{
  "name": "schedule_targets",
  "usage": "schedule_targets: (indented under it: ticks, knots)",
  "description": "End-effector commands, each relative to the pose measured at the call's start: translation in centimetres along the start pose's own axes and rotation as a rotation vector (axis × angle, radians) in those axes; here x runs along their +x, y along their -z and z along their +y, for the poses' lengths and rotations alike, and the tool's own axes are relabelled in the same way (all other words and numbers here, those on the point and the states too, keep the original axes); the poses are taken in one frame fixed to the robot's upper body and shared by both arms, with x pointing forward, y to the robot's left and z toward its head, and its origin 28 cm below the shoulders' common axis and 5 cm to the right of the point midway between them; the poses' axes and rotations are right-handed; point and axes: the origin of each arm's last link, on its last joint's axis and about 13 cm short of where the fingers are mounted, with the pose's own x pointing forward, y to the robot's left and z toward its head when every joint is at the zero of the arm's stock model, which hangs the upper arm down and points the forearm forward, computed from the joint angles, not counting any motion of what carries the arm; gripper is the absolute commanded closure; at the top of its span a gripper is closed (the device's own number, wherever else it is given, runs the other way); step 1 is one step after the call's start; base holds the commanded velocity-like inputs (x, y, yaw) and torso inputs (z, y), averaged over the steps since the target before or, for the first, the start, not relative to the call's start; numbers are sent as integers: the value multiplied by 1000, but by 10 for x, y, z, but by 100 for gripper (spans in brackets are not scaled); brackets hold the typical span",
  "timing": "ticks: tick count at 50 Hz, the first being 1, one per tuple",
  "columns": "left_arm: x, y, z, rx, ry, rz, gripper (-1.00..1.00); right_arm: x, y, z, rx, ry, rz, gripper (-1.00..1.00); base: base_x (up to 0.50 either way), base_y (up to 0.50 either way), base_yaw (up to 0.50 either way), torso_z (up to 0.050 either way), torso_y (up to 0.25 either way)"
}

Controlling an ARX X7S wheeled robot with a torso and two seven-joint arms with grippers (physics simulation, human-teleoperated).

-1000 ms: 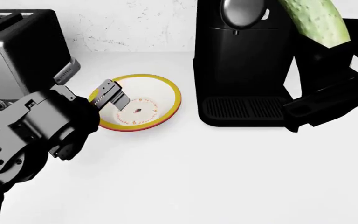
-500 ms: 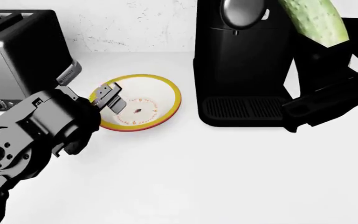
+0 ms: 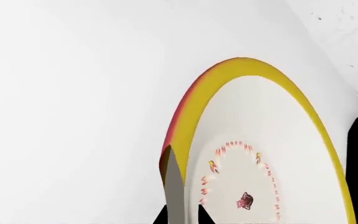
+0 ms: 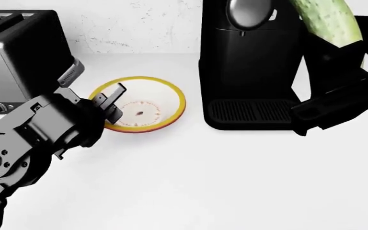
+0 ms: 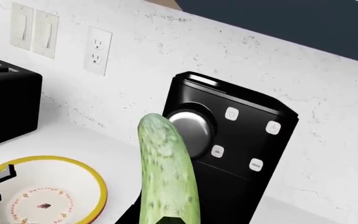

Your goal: Place the two vegetables and bowl onto the tray for setting up a vegetable dip station.

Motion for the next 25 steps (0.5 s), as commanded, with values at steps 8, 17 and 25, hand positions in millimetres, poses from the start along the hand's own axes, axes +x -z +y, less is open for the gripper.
schedule_targets:
  ticks: [8, 17, 25]
  knots:
    - [-37, -18, -6, 36, 41, -138, 100, 1, -4, -4, -33, 43, -57, 100, 0, 0, 0, 0, 0]
    - [-83, -34, -15, 50, 136, -264, 100, 3, -4, -5, -42, 77, -73, 100, 0, 0, 0, 0, 0]
    - [-122, -43, -21, 34, 233, -312, 100, 3, -3, -5, -45, 76, -74, 100, 0, 0, 0, 0, 0]
